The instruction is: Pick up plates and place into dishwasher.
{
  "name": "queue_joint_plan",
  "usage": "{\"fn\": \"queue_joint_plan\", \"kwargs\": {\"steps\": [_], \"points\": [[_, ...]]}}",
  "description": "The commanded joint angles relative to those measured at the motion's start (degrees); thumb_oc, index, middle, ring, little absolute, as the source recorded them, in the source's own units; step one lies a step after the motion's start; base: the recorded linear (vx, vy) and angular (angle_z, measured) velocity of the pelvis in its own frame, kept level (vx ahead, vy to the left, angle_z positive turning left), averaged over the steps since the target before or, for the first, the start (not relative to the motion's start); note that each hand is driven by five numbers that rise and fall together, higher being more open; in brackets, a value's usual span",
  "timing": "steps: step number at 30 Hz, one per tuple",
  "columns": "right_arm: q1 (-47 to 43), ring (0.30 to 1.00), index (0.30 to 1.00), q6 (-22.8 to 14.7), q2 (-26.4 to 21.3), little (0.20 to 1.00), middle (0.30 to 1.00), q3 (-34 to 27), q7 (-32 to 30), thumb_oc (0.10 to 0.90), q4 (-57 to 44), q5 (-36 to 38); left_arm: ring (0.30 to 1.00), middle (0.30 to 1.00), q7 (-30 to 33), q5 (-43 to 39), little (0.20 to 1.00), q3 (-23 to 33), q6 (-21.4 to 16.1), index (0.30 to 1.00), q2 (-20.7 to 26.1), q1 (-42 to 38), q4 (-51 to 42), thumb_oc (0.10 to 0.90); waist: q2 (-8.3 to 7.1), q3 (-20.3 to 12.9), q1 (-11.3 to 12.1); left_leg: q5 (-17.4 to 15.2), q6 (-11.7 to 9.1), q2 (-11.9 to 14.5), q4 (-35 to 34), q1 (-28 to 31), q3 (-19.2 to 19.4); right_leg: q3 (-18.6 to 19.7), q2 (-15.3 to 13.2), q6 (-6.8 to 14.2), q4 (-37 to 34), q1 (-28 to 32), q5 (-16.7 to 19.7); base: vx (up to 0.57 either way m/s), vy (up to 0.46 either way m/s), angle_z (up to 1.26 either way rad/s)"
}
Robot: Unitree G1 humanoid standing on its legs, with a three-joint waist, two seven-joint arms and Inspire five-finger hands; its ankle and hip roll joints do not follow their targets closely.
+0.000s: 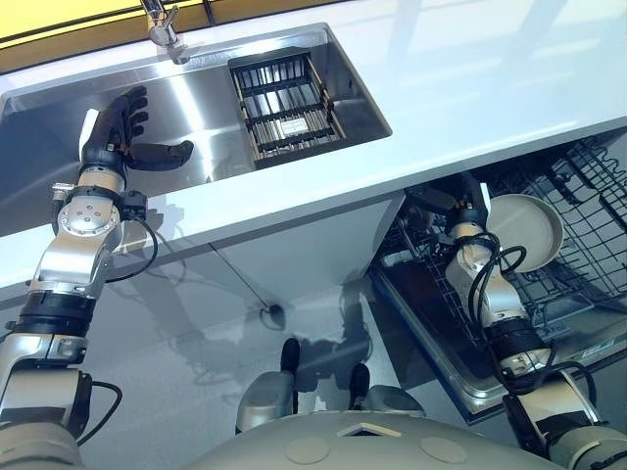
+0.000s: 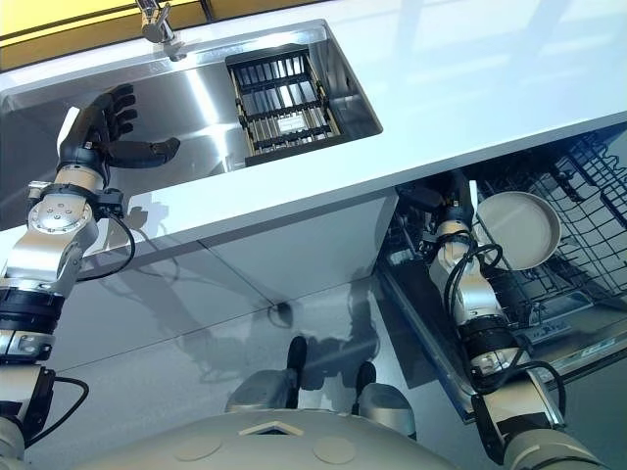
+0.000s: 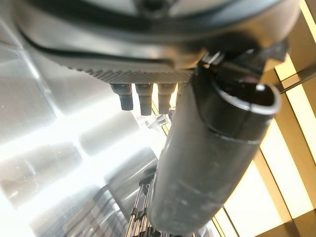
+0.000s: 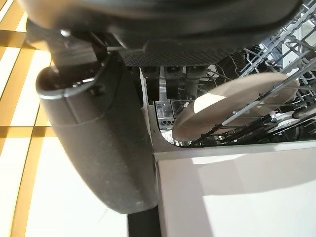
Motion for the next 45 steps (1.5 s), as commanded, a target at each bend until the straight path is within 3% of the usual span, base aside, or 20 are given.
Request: {"fn": "queue_joint_plan", "kwargs": {"steps": [1,5,8,14,21,28,33,36,41,45], "points": [[-3.52,0.9,0.9,-6.52,-6.98,0.9,0.9,-5.09,-9.2,0.8,-8.34,-12.81,0.9,0.9,3.07,2.47,0.9,5.87,-5.37,0.9,1.12,-0.54,-4.06,0.8,-0.04,-4.86,-1.24,-9.21,1.61,-3.32,2.5,4.01,5.06,2.77,2.05,1.96,9.58,-4.48,-5.99,-0.01,0.033,-0.04],[2.08,0.9,0.9,-7.23,-8.2,0.9,0.9,-10.61,-13.18,0.8,-11.06,-16.13,0.9,0.9,2.75,2.98,0.9,8.45,-6.38,0.9,0.64,2.52,-4.55,0.8,0.15,-5.11,-2.34,-9.55,1.76,-3.38,2.25,4.19,5.85,3.79,2.09,2.44,9.44,-4.91,-5.76,0.0,0.004,-0.01],[7.14,0.9,0.9,-7.81,-8.56,0.9,0.9,-14.7,-13.27,0.8,-11.36,-13.62,0.9,0.9,2.54,2.68,0.9,10.55,-7.1,0.9,0.9,4.36,-4.22,0.8,0.47,-4.98,-3.48,-9.72,1.81,-3.38,2.04,4.28,6.83,4.15,2.0,2.92,9.68,-5.48,-5.7,-0.01,0.007,-0.02],[14.08,0.9,0.9,-12.95,-4.18,0.9,0.9,-18.95,-12.23,0.8,-8.01,-10.43,0.9,0.9,2.16,2.71,0.9,13.5,-7.19,0.9,0.91,7.38,-4.69,0.8,1.27,-4.66,-5.06,-10.28,2.01,-3.25,1.64,4.73,8.24,4.45,1.86,3.48,10.91,-6.19,-6.76,0.01,0.011,-0.12],[15.77,0.9,0.9,-19.1,-2.38,0.9,0.9,-20.1,-10.16,0.8,1.66,-5.38,0.9,0.9,2.53,0.08,0.9,14.09,-8.79,0.9,2.44,7.27,-5.3,0.8,1.95,-3.57,-5.35,-10.41,2.02,-3.08,2.32,4.24,8.62,3.88,1.69,3.55,12.31,-6.97,-7.33,-0.01,-0.019,-0.22],[15.09,0.9,0.9,-22.11,-2.19,0.9,0.9,-20.12,-11.49,0.8,5.24,-1.93,0.9,0.9,2.4,-0.83,0.9,13.53,-10.88,0.9,2.91,6.53,-7.1,0.8,2.11,-2.96,-4.83,-10.44,1.82,-2.93,2.89,3.61,8.08,3.47,1.79,3.28,13.11,-7.41,-7.69,-0.01,-0.032,-0.03],[15.13,0.9,0.9,-18.34,-3.35,0.9,0.9,-20.63,-10.83,0.8,8.98,-1.76,0.9,0.9,2.15,-0.84,0.9,13.39,-10.68,0.9,3.61,5.71,-7.01,0.8,1.68,-2.88,-4.62,-10.65,1.76,-3.01,3.39,3.22,7.84,3.09,1.89,3.15,13.32,-7.59,-7.8,-0.01,-0.042,0.01],[14.99,0.9,0.9,-18.02,-3.88,0.9,0.9,-20.89,-9.37,0.8,11.55,0.44,0.9,0.9,1.95,-1.07,0.9,13.23,-10.5,0.9,3.88,5.2,-6.72,0.8,1.43,-2.83,-4.48,-10.67,1.72,-3.0,3.61,3.1,7.79,3.03,1.94,3.06,13.34,-7.56,-7.78,0.0,-0.044,0.01],[13.73,0.9,0.9,-16.27,-4.06,0.9,0.9,-21.34,-6.77,0.8,16.7,8.81,0.9,0.9,1.62,-0.73,0.9,11.9,-10.44,0.9,4.02,3.65,-5.74,0.8,1.1,-2.53,-3.98,-10.74,1.59,-2.91,4.1,2.81,7.45,2.72,2.09,2.85,13.61,-7.5,-7.84,0.0,-0.047,0.01],[12.02,0.9,0.9,-13.12,-3.53,0.9,0.9,-22.26,-5.38,0.8,22.54,21.62,0.9,0.9,0.77,-0.74,0.9,10.29,-9.28,0.9,4.91,1.39,-5.58,0.8,0.95,-2.43,-3.15,-10.66,1.42,-2.83,4.25,2.66,6.92,2.15,2.22,2.65,13.38,-7.1,-7.77,0.02,-0.058,0.01]]}}
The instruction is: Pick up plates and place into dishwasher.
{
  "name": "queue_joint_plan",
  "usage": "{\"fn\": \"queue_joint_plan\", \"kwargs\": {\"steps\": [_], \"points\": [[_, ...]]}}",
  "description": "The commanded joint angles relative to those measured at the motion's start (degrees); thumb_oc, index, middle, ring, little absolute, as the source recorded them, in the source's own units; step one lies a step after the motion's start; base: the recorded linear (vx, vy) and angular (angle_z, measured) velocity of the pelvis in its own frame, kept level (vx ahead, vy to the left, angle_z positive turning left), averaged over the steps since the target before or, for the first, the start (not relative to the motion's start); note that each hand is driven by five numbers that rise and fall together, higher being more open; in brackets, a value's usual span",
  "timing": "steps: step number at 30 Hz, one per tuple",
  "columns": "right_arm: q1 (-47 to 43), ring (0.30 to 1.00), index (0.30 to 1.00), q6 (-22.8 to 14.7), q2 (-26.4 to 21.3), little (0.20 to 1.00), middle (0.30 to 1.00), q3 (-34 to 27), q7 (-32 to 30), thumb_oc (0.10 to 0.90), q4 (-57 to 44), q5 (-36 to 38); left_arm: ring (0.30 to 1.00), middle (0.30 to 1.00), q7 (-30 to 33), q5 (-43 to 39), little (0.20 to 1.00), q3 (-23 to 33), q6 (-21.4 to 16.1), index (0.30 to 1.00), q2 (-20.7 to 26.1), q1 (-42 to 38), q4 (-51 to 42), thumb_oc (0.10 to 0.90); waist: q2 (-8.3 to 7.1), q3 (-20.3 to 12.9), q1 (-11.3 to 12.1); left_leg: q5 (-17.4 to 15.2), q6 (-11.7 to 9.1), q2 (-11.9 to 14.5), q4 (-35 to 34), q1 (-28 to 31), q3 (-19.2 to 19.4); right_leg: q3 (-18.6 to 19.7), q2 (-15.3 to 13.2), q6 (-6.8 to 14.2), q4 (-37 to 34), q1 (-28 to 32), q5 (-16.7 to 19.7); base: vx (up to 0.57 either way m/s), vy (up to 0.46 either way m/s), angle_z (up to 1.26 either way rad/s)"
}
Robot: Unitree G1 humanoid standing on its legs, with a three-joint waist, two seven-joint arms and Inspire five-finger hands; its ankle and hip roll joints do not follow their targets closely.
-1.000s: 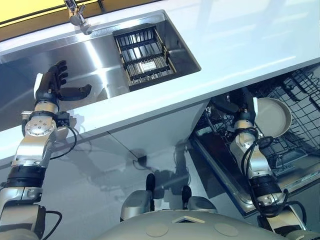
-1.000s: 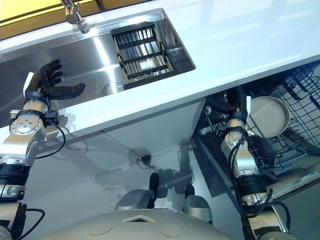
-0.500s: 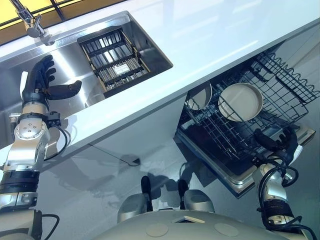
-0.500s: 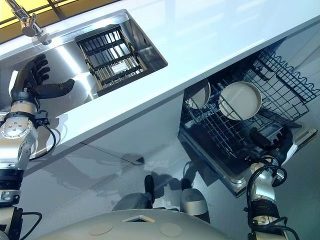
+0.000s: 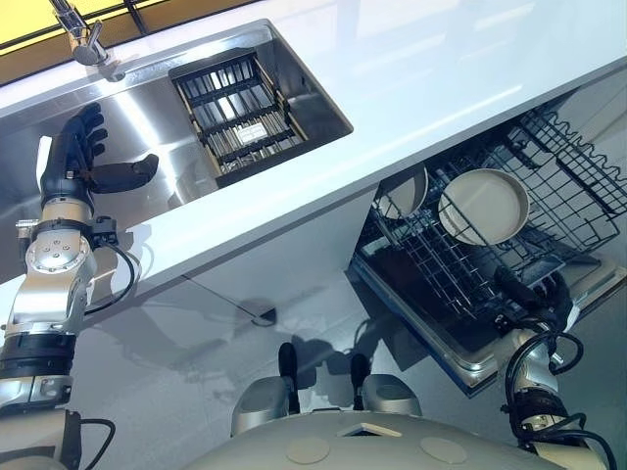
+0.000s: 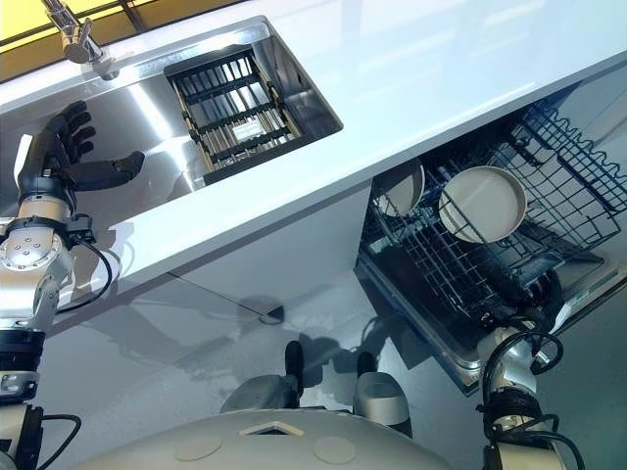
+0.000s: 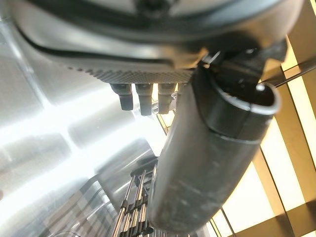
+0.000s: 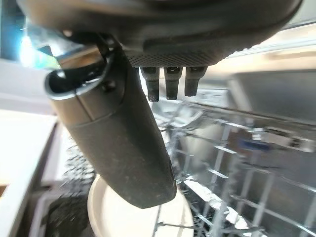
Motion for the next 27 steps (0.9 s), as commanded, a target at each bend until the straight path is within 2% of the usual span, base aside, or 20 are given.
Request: {"fn": "queue_joint_plan", "kwargs": {"steps": [1,3,8,12,17,21,23,27], "points": [[-2.93,0.9,0.9,-1.72,-6.7,0.9,0.9,-2.9,0.29,0.8,0.27,9.6,0.9,0.9,0.45,-0.2,0.9,-0.74,-4.96,0.9,5.85,-9.59,-1.76,0.8,2.46,-4.06,1.4,-8.18,-0.2,-2.13,4.07,0.26,-0.13,-3.79,4.28,0.63,11.13,-6.01,-6.42,0.01,-0.049,0.01],[-3.27,0.9,0.9,-2.17,-6.2,0.9,0.9,-3.58,-1.17,0.8,1.42,12.52,0.9,0.9,0.1,0.18,0.9,-1.28,-4.97,0.9,5.65,-9.84,-2.06,0.8,2.38,-4.03,1.77,-8.08,-0.28,-2.13,4.12,0.16,-0.48,-3.88,4.37,0.57,10.9,-5.83,-6.28,0.02,-0.052,0.04],[-3.54,0.9,0.9,-3.85,-4.15,0.9,0.9,-3.74,-4.91,0.8,1.69,14.56,0.9,0.9,-0.26,1.06,0.9,-1.87,-4.39,0.9,5.41,-9.6,-3.59,0.8,2.53,-3.79,2.57,-7.78,-0.41,-2.16,4.24,-0.11,-1.3,-4.09,4.35,0.51,9.95,-5.4,-5.61,0.02,-0.039,0.05],[-3.4,0.9,0.9,-4.54,-2.79,0.9,0.9,-2.77,-3.46,0.8,0.7,15.58,0.9,0.9,-0.14,0.9,0.9,-2.09,-3.4,0.9,5.68,-9.58,-4.55,0.8,2.72,-3.56,2.85,-7.62,-0.41,-2.16,4.39,-0.54,-1.58,-4.09,4.38,0.44,9.66,-5.49,-5.34,0.01,-0.021,0.06],[-4.38,0.9,0.9,-4.52,-2.23,0.9,0.9,1.46,12.29,0.8,-0.98,17.29,0.9,0.9,-0.73,0.35,0.9,-2.48,-3.36,0.9,5.84,-10.36,-3.92,0.8,3.05,-2.88,3.16,-7.52,-0.56,-2.25,4.89,-1.06,-2.07,-4.11,4.34,0.19,9.83,-5.74,-5.26,0.01,0.002,0.03],[-6.33,0.9,0.9,-3.91,-4.21,0.9,0.9,3.96,23.72,0.8,-1.01,17.16,0.9,0.9,-1.5,0.13,0.9,-3.24,-4.64,0.9,6.06,-11.87,-1.94,0.8,2.94,-2.04,3.59,-7.3,-0.79,-2.23,5.24,-1.73,-2.36,-4.36,4.36,0.04,9.89,-6.04,-5.14,0.02,-0.001,0.08],[-8.66,0.9,0.9,-4.07,-5.74,0.9,0.9,5.74,26.66,0.8,-1.87,16.22,0.9,0.9,-1.51,0.53,0.9,-4.2,-5.42,0.9,6.04,-13.23,-1.31,0.8,2.89,-1.28,3.96,-7.15,-0.97,-2.28,5.48,-2.21,-2.69,-4.46,4.4,-0.06,9.95,-6.18,-5.13,0.0,0.0,0.0],[-16.02,0.9,0.9,-4.73,-8.49,0.9,0.9,10.41,28.02,0.8,-4.44,14.48,0.9,0.9,-0.69,0.57,0.9,-6.74,-7.12,0.9,6.33,-16.77,-0.98,0.8,2.69,0.54,4.75,-6.97,-1.04,-2.45,6.1,-3.4,-3.47,-4.62,4.55,-0.61,10.27,-6.81,-5.21,-0.01,0.0,0.06]]}}
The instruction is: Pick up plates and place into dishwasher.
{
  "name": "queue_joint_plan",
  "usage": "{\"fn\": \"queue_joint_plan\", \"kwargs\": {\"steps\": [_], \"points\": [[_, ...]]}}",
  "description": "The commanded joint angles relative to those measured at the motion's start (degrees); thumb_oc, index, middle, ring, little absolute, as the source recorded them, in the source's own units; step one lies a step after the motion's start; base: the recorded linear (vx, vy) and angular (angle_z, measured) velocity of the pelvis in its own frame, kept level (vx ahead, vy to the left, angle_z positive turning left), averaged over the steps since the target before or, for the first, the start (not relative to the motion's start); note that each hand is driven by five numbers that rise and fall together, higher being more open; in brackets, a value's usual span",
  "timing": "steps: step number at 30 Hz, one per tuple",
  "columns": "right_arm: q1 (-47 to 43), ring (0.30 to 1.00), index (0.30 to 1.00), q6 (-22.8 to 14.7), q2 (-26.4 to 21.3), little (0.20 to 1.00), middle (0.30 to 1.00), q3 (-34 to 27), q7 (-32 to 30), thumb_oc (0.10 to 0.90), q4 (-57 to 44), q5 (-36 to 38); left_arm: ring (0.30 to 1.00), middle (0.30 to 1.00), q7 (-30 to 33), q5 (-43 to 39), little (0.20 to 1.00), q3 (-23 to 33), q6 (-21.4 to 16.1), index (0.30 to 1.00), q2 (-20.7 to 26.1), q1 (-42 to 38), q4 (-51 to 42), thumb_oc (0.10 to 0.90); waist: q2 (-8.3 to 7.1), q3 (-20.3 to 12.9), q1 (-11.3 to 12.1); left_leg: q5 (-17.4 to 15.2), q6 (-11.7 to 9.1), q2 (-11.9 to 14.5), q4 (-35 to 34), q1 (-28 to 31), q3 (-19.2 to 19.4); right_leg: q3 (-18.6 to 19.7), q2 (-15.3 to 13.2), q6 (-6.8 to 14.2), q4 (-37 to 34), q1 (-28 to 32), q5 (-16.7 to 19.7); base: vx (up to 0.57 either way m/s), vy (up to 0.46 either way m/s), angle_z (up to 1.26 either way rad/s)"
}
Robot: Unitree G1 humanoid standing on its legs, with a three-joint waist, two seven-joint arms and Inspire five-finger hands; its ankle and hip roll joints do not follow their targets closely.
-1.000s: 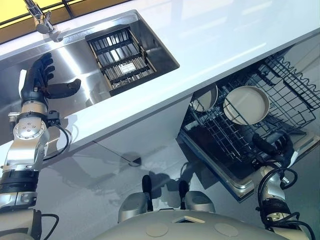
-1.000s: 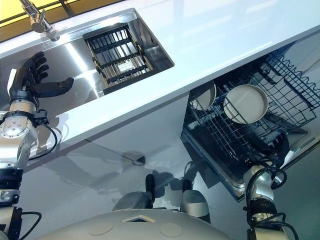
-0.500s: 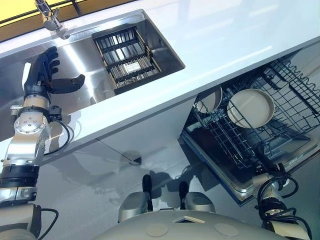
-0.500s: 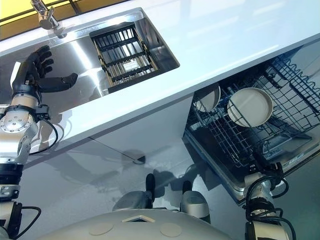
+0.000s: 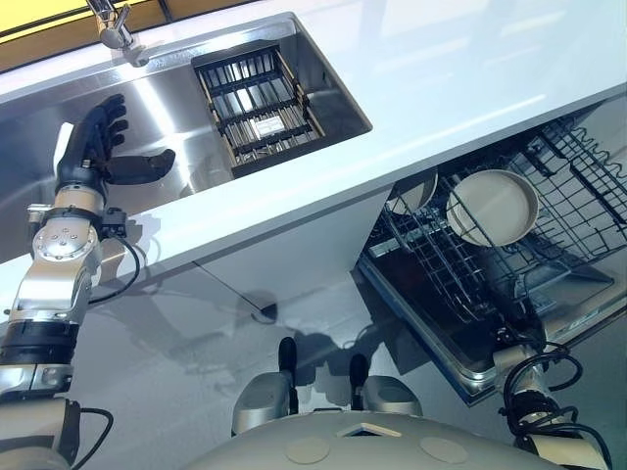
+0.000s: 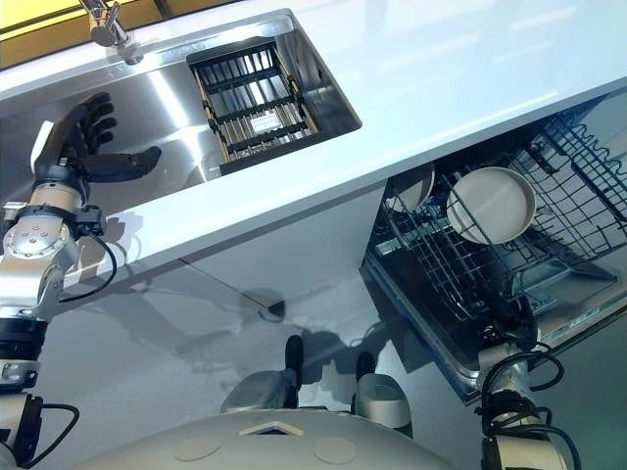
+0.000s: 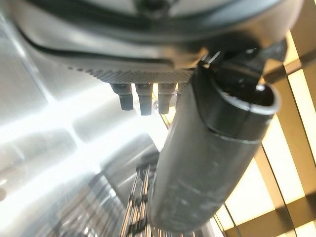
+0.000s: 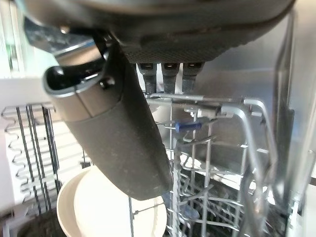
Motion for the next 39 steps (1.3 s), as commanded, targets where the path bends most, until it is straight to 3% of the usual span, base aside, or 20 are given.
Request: {"fn": "queue_joint_plan", "kwargs": {"steps": [1,7,10,11,15,20,24,30,34,39], "points": [[-17.56,0.9,0.9,-5.29,-6.37,0.9,0.9,5.97,10.37,0.8,-12.12,-3.9,0.9,0.9,2.39,0.31,0.9,-1.44,-7.67,0.9,4.77,-12.42,-1.44,0.8,2.22,0.25,2.56,-8.34,-0.35,-2.61,6.12,-1.24,-0.52,-1.44,3.83,-0.65,10.55,-6.06,-5.26,-0.04,-0.006,0.09],[-31.7,0.9,0.9,-9.65,-7.79,0.9,0.9,12.81,10.71,0.8,-17.58,-4.03,0.9,0.9,3.86,0.01,0.9,-5.35,-9.77,0.9,4.32,-18.09,0.78,0.8,1.78,2.19,3.96,-7.95,-0.11,-3.11,6.48,-2.91,-1.48,-1.99,3.77,-1.33,10.6,-7.32,-5.17,-0.03,-0.002,0.11],[-36.65,0.9,0.9,-12.78,-7.2,0.9,0.9,14.71,8.2,0.8,-20.36,-6.37,0.9,0.9,3.72,0.14,0.9,-6.46,-11.08,0.9,3.75,-19.14,2.32,0.8,1.82,2.36,4.34,-7.86,-0.01,-3.3,6.52,-3.17,-1.61,-2.07,3.74,-1.48,10.61,-7.68,-5.14,0.01,0.025,0.07],[-39.43,0.9,0.9,-15.08,-6.55,0.9,0.9,15.35,5.55,0.8,-22.48,-10.56,0.9,0.9,3.61,0.34,0.9,-7.08,-12.01,0.9,3.13,-19.52,3.45,0.8,1.89,2.24,4.48,-7.98,0.06,-3.43,6.69,-3.2,-1.63,-2.02,3.66,-1.54,10.66,-7.73,-5.22,0.06,0.051,0.13],[-42.63,0.9,0.9,-14.0,-6.2,0.9,0.9,16.09,0.02,0.8,-24.76,-16.14,0.9,0.9,3.06,-0.28,0.9,-8.08,-13.66,0.9,2.74,-20.92,6.39,0.8,2.04,1.68,4.21,-8.53,0.19,-3.77,7.17,-2.85,-1.45,-1.79,3.28,-1.44,10.85,-7.71,-5.39,0.06,0.067,0.07],[-34.38,0.9,0.9,-4.01,-7.96,0.9,0.9,13.87,-7.39,0.8,-22.73,-21.71,0.9,0.9,3.5,-2.13,0.9,-6.24,-13.96,0.9,3.47,-18.31,3.94,0.8,1.78,0.63,2.84,-9.1,0.75,-4.03,6.85,-1.5,-0.59,-0.99,2.94,-1.17,11.17,-7.43,-5.42,0.03,0.063,0.07],[-24.01,0.9,0.9,0.11,-7.84,0.9,0.9,10.22,-9.62,0.8,-21.2,-24.18,0.9,0.9,3.52,-3.16,0.9,-3.81,-14.33,0.9,2.72,-13.91,0.08,0.8,1.52,-0.27,1.36,-9.6,1.07,-3.84,6.12,0.05,0.95,-0.4,2.79,-0.7,11.45,-7.06,-5.4,0.02,0.063,-0.1],[-4.59,0.9,0.9,-2.69,-6.53,0.9,0.9,1.1,-11.9,0.8,-20.55,-30.14,0.9,0.9,3.31,-2.18,0.9,2.62,-13.31,0.9,0.64,-5.14,-5.5,0.8,1.07,-1.61,-1.8,-10.57,2.16,-3.57,4.82,2.69,4.14,1.3,2.62,0.66,12.54,-7.11,-5.34,0.0,0.041,-0.3],[1.89,0.9,0.9,-6.99,-4.68,0.9,0.9,-3.28,-13.86,0.8,-20.89,-30.61,0.9,0.9,2.66,-5.04,0.9,5.36,-14.04,0.9,0.81,-4.04,-4.84,0.8,0.87,-2.06,-4.45,-10.98,2.56,-3.42,3.86,3.91,6.53,2.4,2.51,1.68,12.94,-7.51,-5.09,-0.07,0.017,-0.35],[6.66,0.9,0.9,-9.89,-4.55,0.9,0.9,-7.75,-10.55,0.8,-19.57,-28.22,0.9,0.9,3.27,-6.76,0.9,6.28,-15.84,0.9,1.9,-5.69,0.17,0.8,0.34,-2.55,-7.61,-11.64,2.71,-3.32,3.23,4.75,9.25,3.68,2.38,2.98,13.11,-8.12,-4.63,-0.11,0.01,-0.37]]}}
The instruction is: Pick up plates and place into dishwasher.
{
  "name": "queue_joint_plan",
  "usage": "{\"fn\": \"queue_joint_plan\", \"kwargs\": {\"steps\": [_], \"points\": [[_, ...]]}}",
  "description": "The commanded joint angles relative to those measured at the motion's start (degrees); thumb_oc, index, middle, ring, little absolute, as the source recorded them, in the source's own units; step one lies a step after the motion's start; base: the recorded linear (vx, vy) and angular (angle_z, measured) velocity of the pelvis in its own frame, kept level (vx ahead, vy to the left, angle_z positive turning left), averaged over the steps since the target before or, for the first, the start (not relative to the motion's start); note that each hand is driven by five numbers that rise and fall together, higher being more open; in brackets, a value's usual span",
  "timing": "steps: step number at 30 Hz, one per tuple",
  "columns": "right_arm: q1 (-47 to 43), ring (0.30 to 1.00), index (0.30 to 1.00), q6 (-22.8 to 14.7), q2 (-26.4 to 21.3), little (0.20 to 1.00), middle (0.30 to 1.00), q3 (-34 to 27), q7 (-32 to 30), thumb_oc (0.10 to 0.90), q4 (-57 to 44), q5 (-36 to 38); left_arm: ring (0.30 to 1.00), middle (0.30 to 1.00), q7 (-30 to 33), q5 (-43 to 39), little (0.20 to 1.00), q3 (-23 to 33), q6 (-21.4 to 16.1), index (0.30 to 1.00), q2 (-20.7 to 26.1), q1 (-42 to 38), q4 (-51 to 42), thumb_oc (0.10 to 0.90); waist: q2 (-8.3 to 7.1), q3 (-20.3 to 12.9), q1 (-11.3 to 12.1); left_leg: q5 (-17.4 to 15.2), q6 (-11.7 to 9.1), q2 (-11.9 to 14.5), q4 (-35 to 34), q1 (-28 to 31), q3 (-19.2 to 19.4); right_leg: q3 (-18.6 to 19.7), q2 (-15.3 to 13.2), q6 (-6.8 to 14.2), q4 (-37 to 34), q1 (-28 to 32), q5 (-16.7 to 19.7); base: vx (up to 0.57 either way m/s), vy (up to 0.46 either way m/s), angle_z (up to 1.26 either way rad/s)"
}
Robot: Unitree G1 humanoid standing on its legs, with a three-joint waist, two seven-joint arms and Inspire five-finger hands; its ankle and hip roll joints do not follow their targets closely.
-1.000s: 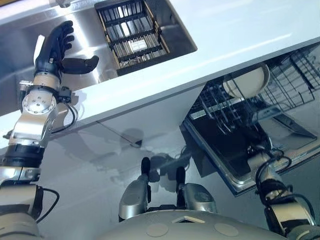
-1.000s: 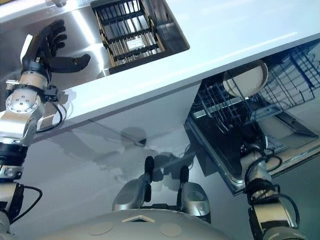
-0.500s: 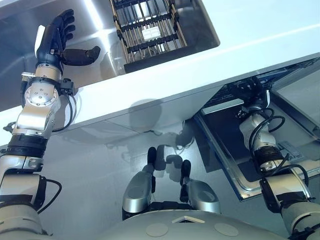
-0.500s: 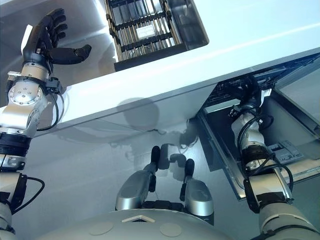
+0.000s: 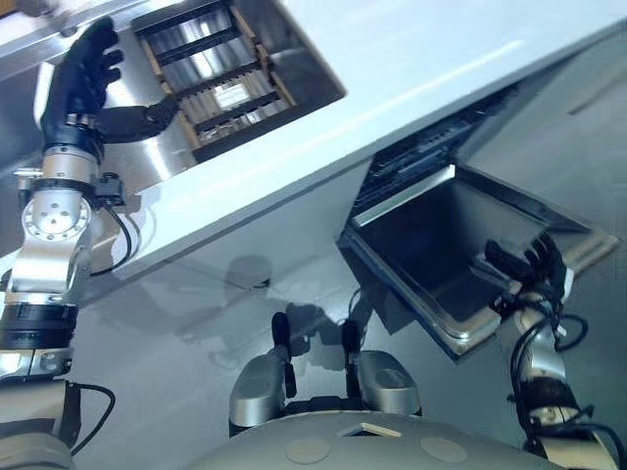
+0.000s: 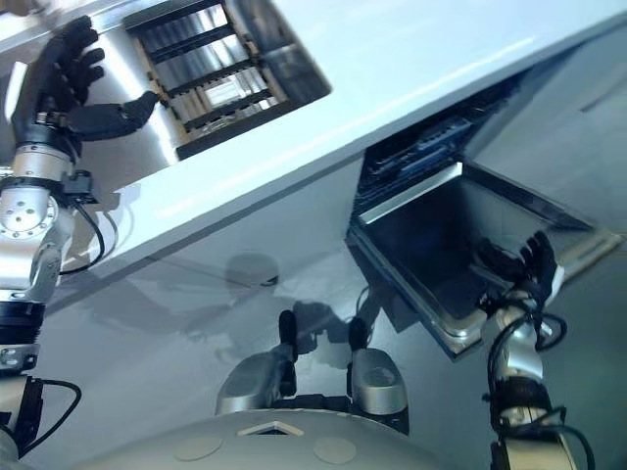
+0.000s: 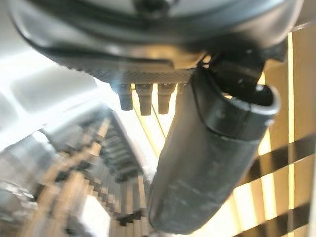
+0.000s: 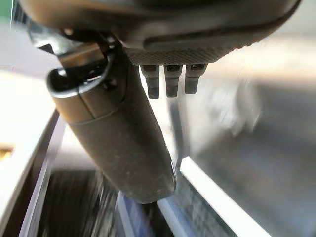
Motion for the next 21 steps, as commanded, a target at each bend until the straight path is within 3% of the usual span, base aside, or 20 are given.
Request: {"fn": "queue_joint_plan", "kwargs": {"steps": [1,6,14,17,21], "points": [[0.64,0.9,0.9,-8.43,-6.08,0.9,0.9,-2.68,2.48,0.8,-1.68,0.58,0.9,0.9,1.48,-2.22,0.9,1.78,-8.15,0.9,1.37,-4.01,4.01,0.8,3.71,-8.48,-2.65,-10.8,2.07,-4.09,3.19,2.07,1.53,-2.18,2.22,3.53,10.6,-6.13,-5.17,-0.07,0.006,-0.4],[0.86,0.9,0.9,-6.69,-7.0,0.9,0.9,-5.17,3.24,0.8,0.51,3.89,0.9,0.9,0.36,-3.46,0.9,1.11,-7.74,0.9,0.99,-5.19,6.85,0.8,3.18,-9.07,-3.55,-11.41,2.04,-3.97,3.77,2.23,2.99,-1.59,2.22,4.16,9.92,-6.0,-4.64,-0.05,-0.003,-0.44],[0.35,0.9,0.9,-3.37,-6.56,0.9,0.9,-7.86,-8.45,0.8,5.65,2.7,0.9,0.9,-0.69,-1.17,0.9,-0.09,-5.88,0.9,-0.04,-3.63,10.4,0.8,2.71,-10.01,-2.52,-12.75,2.55,-3.89,6.5,1.45,3.4,-1.38,2.31,4.05,8.94,-4.87,-4.43,0.01,-0.032,-0.15],[0.93,0.9,0.9,-3.41,-5.14,0.9,0.9,-7.7,-9.08,0.8,6.43,3.7,0.9,0.9,-0.58,-0.2,0.9,-0.25,-4.74,0.9,-0.27,-2.62,11.2,0.8,2.67,-9.96,-2.22,-13.06,2.67,-3.99,7.53,0.88,3.13,-1.43,2.27,3.91,8.76,-4.82,-4.3,0.01,-0.012,0.0],[1.38,0.9,0.9,-3.09,-3.24,0.9,0.9,-8.22,-5.32,0.8,10.77,10.28,0.9,0.9,-3.08,0.62,0.9,-0.06,-3.44,0.9,0.08,-0.87,15.46,0.8,2.7,-9.37,-1.43,-13.43,2.73,-4.06,9.6,-0.54,2.61,-1.91,2.21,3.57,8.9,-5.09,-4.29,0.04,-0.04,0.01]]}}
